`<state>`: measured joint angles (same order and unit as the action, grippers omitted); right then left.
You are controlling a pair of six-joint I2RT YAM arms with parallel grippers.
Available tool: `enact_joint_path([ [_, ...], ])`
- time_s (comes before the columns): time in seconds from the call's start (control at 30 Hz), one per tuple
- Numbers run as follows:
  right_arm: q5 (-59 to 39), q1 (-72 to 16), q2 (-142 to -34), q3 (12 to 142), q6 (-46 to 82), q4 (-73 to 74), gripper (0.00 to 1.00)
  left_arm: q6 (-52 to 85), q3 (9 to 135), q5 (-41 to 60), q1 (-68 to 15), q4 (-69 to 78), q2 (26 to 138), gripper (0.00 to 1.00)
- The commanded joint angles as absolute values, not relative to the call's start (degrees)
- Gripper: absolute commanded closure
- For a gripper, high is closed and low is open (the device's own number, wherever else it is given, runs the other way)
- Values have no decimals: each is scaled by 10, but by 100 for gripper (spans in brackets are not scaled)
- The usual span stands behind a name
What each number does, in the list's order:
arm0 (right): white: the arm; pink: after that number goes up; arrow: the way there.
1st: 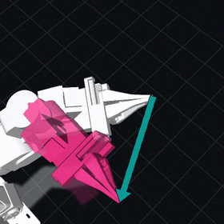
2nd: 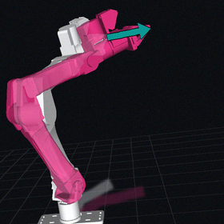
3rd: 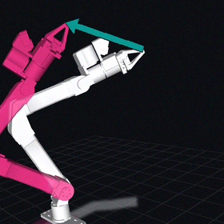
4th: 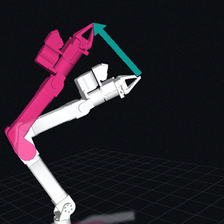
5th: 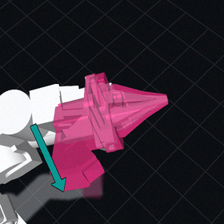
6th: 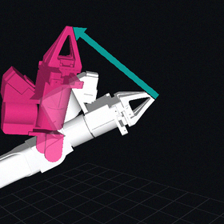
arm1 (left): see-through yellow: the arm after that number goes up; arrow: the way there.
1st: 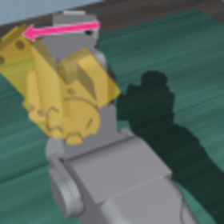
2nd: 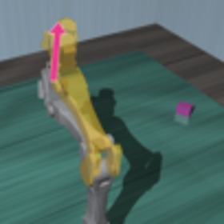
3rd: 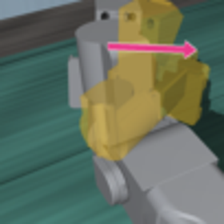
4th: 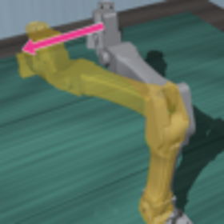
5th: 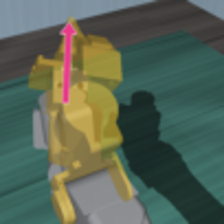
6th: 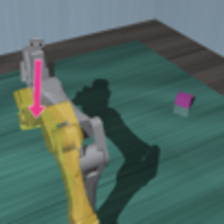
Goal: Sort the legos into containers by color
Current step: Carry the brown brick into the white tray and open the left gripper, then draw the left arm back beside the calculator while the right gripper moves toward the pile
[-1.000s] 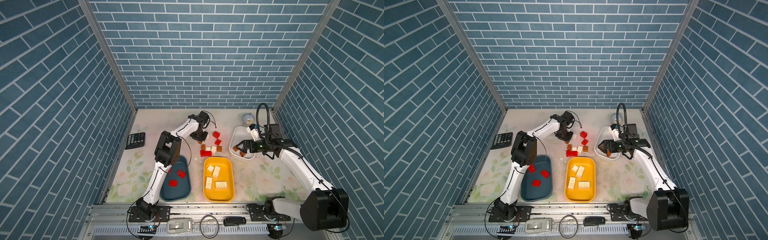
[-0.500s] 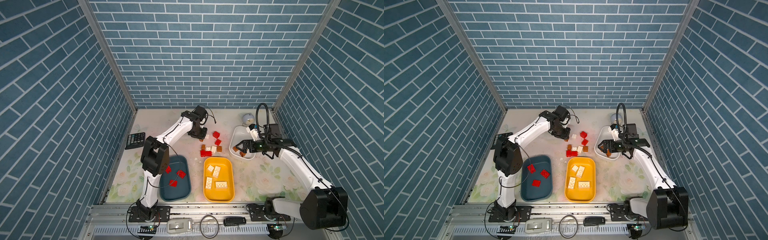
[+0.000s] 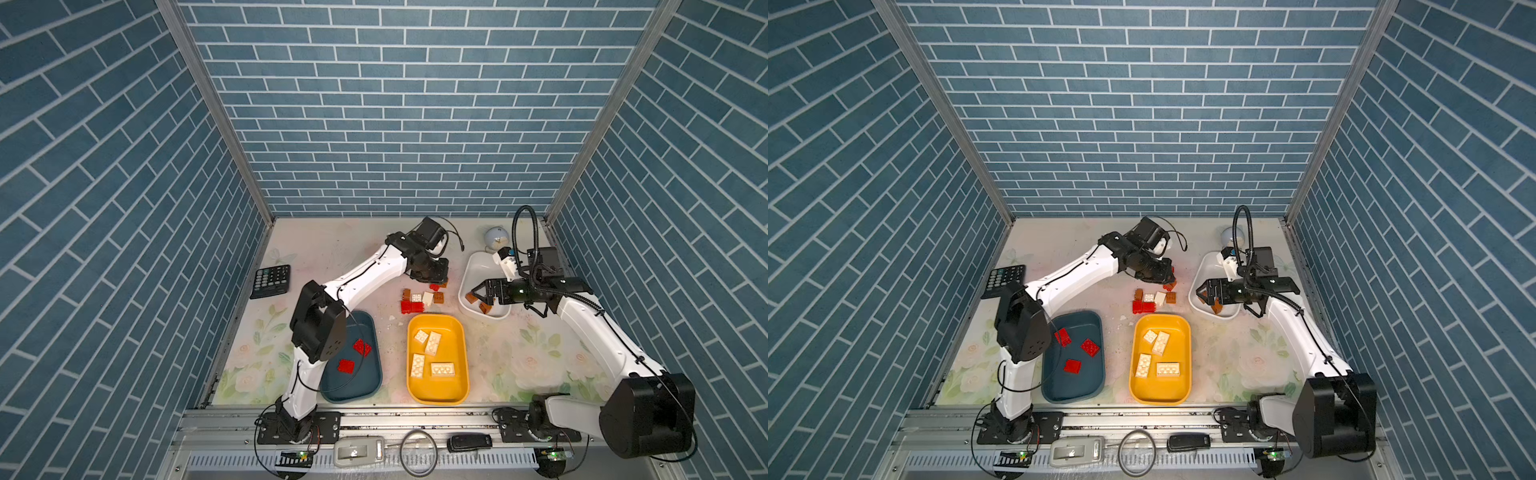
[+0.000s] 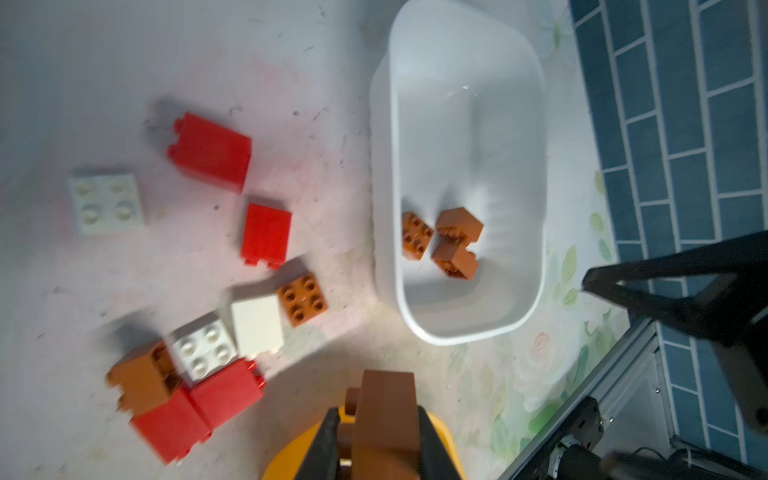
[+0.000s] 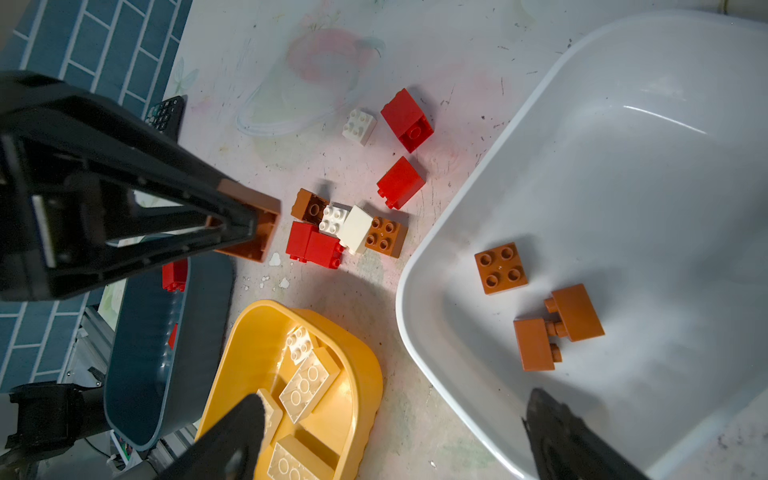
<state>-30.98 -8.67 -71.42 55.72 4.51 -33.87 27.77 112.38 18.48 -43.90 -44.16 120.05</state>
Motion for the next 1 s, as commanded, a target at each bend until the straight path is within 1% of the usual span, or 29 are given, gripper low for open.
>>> enact_joint_path([
  [0.0,-296,-83,-695,555,39,-342,2,299,1190,189,-457,-407,1257,79],
  [0.17,-291,-81,-685,554,37,-348,2,326,1276,208,-474,-367,1347,79],
  [0.37,-285,-78,-671,548,33,-357,2,347,1310,193,-486,-297,1405,79],
  [0.43,-285,-78,-668,545,33,-358,2,349,1301,178,-486,-279,1412,72],
  [0.5,-286,-77,-665,542,32,-360,2,350,1295,171,-486,-271,1411,57],
  [0.6,-290,-76,-665,540,31,-362,1,334,1289,156,-485,-281,1392,38],
  [0.7,-298,-76,-668,540,32,-363,2,307,1259,138,-481,-299,1352,26],
  [0.8,-306,-76,-672,544,36,-361,2,294,1190,134,-470,-306,1287,18],
  [0.97,-321,-77,-690,557,47,-361,2,270,1058,142,-442,-314,1164,14],
])
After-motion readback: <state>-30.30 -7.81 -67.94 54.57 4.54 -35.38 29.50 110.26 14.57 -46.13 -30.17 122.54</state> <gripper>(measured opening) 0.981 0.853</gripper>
